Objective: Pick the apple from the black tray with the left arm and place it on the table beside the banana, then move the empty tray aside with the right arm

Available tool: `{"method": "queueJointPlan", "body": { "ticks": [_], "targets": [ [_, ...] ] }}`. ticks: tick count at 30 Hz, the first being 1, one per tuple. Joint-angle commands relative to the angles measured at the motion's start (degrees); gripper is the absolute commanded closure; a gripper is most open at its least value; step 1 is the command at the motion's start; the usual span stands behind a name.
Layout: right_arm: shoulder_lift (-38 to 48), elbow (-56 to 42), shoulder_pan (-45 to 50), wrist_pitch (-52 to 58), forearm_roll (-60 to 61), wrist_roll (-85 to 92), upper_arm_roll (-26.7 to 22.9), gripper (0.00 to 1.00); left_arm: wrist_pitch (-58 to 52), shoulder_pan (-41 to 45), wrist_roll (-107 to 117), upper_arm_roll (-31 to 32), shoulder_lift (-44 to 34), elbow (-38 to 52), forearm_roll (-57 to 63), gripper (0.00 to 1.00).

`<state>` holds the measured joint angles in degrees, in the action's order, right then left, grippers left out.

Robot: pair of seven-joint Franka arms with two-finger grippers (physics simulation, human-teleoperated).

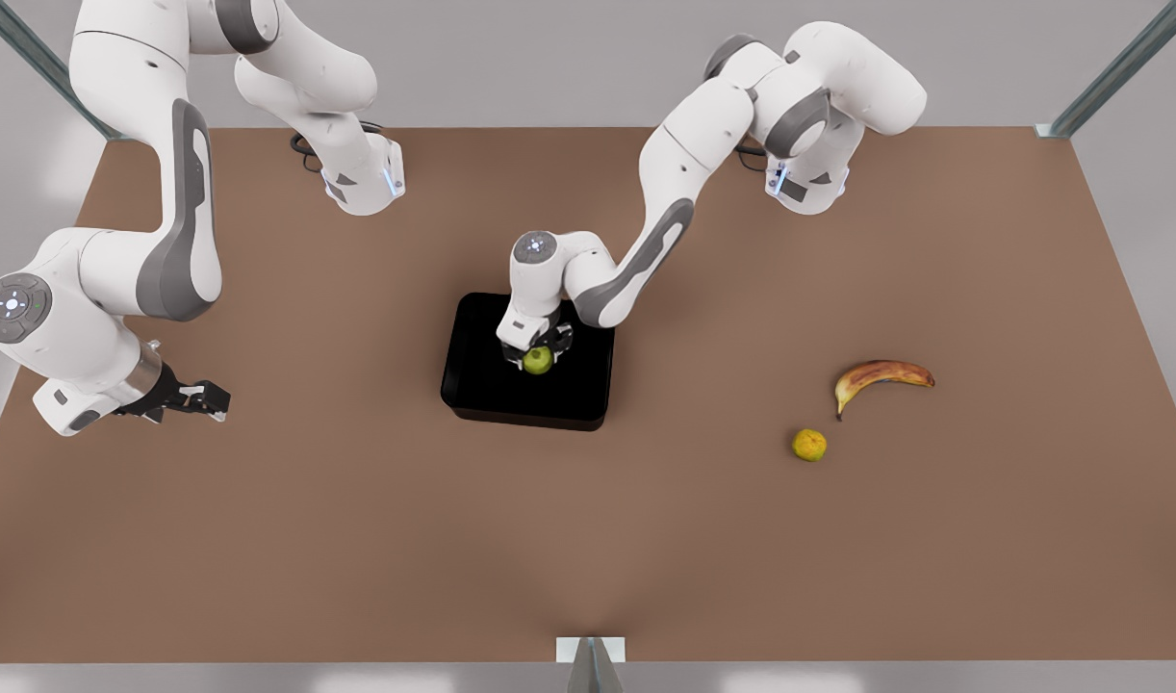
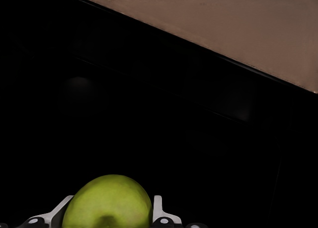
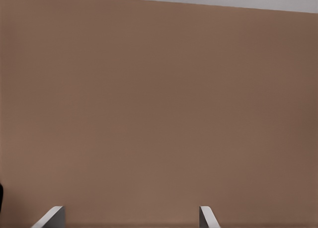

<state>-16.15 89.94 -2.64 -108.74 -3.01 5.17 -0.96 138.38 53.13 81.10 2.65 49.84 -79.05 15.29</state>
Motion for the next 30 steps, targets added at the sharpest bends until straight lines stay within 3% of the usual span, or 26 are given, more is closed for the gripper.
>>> {"method": "queueJointPlan", "body": {
  "ticks": [1, 3, 7, 10, 11, 12, 13, 14, 20, 22, 24, 25, 26, 27, 28, 29, 30],
  "targets": [
    [0.06, -0.03, 0.00, 0.02, 0.02, 0.10, -0.01, 0.00, -6.80, -0.66, 1.43, -0.10, -2.64, 0.13, -0.26, 0.20],
    [0.06, -0.03, 0.00, 0.02, 0.02, 0.10, -0.01, 0.00, -13.83, -3.82, -4.72, 0.33, -7.65, -0.57, -2.72, 0.20],
    [-0.03, -0.03, 0.09, 0.02, 0.37, -0.16, -0.01, 0.00, -16.21, -12.70, -19.83, 0.33, -19.16, -12.35, -5.18, 0.20],
    [-0.38, -2.14, 5.18, 0.29, 0.46, -11.05, 0.52, 0.00, -20.61, -22.62, -39.60, 0.33, -27.07, -18.85, -9.23, 0.20],
    [-0.38, -2.14, 7.12, 0.29, 0.37, -15.19, 0.43, 0.00, -19.91, -25.62, -44.97, 0.25, -28.66, -21.58, -9.84, 0.20],
    [-0.38, -2.14, 10.19, 0.99, 0.37, -20.18, 0.43, 0.00, -12.21, -28.86, -50.41, -0.10, -28.74, -27.97, -9.49, 0.20],
    [-0.46, -2.14, 13.18, 0.99, 0.28, -26.07, 0.43, 0.00, -2.08, -33.00, -55.42, -0.19, -28.92, -34.32, -9.76, 0.13],
    [-0.99, -3.10, 14.32, 0.99, 0.89, -29.24, 0.96, 0.00, -1.63, -33.18, -55.97, -0.19, -27.52, -33.54, -9.84, 0.00],
    [-3.81, -5.04, 18.11, 0.81, 1.86, -33.73, 1.75, 0.00, -2.50, -33.97, -62.91, 0.25, -26.02, -30.02, -13.18, 0.00],
    [-5.21, -4.69, 18.46, -1.11, 2.13, -36.54, 4.03, 0.00, -20.77, -34.32, -67.82, 0.25, -27.43, -18.43, -13.45, 0.00],
    [-7.23, -3.37, 21.88, -4.55, 5.29, -43.58, 4.48, 0.00, -27.37, -35.12, -74.42, -0.19, -28.21, -10.16, -14.59, 0.00],
    [-6.88, -1.26, 22.85, -4.72, 5.38, -46.39, 4.48, 0.00, -29.75, -35.12, -74.33, -0.02, -30.85, -10.42, -15.03, 0.00],
    [-5.48, 1.98, 23.82, -6.56, 5.73, -47.18, 4.48, 0.00, -27.91, -35.55, -77.84, -0.10, -36.20, -16.56, -15.12, 0.00],
    [-2.84, 8.66, 24.26, -12.28, 7.57, -48.59, 4.48, 0.00, -31.58, -41.26, -83.04, -0.28, -38.24, -15.44, -22.13, 0.00],
    [-0.47, 11.22, 24.26, -12.37, 9.07, -48.59, 4.48, 0.00, -41.69, -45.39, -83.47, -0.37, -36.48, -8.32, -20.93, 0.00],
    [1.99, 13.06, 24.17, -11.84, 9.25, -48.59, 4.39, 0.00, -42.51, -49.26, -84.79, -0.54, -41.03, -13.64, -20.48, 0.00],
    [3.14, 14.38, 24.08, -11.75, 9.25, -48.59, 4.39, 0.00, -21.84, -49.27, -85.06, -0.72, -53.89, -33.98, -19.60, 0.00]
  ]
}}
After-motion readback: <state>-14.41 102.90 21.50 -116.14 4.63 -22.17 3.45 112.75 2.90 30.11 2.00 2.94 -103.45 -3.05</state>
